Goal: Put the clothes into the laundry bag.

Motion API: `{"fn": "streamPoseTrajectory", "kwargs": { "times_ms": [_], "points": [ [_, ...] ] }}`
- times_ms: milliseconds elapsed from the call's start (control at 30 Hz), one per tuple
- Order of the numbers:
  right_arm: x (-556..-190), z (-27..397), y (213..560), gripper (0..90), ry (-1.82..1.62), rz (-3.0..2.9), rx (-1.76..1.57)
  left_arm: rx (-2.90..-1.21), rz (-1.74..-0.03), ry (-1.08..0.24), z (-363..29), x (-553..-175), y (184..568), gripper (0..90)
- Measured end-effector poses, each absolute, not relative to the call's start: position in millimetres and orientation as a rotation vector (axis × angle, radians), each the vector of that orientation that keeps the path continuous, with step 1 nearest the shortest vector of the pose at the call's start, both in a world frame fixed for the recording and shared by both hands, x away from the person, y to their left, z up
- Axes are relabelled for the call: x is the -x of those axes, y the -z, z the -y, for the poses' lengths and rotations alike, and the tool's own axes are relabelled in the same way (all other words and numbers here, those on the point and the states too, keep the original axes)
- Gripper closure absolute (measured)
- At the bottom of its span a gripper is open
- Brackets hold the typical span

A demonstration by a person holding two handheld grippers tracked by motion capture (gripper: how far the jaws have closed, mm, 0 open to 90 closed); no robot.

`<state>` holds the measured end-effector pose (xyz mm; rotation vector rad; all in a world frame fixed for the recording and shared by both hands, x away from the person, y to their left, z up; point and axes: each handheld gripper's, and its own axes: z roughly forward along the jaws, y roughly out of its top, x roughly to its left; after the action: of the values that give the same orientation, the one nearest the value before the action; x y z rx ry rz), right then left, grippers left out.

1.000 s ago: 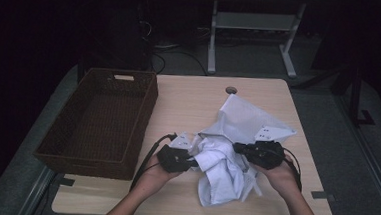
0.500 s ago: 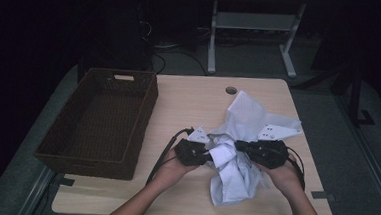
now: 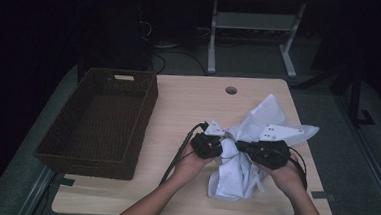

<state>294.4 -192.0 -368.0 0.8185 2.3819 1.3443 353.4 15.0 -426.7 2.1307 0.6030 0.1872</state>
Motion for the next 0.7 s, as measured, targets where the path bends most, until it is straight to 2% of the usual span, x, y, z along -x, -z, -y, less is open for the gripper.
{"fn": "streamPoseTrajectory", "kwargs": {
  "times_ms": [233,367,433,600,700],
  "points": [
    [-294.7,195.4,367.0,88.2,-1.354,-2.379,-0.823,-2.121,-0.612,-0.176,-5.3,-361.1,431.8,83.5],
    [-293.4,192.4,367.2,88.2,-1.353,-2.394,-0.803,-2.123,-0.625,-0.165,1.0,-362.4,436.6,79.5],
    [-293.3,192.3,367.8,88.2,-1.348,-2.396,-0.800,-2.137,-0.633,-0.159,0.5,-363.1,437.7,73.2],
    [-293.3,197.8,367.9,88.2,-1.357,-2.384,-0.817,-2.146,-0.643,-0.131,-19.2,-367.7,433.9,48.1],
    [-293.5,200.1,367.1,88.2,-1.361,-2.375,-0.826,-2.155,-0.644,-0.127,-37.8,-366.4,429.0,40.5]
  ]
}}
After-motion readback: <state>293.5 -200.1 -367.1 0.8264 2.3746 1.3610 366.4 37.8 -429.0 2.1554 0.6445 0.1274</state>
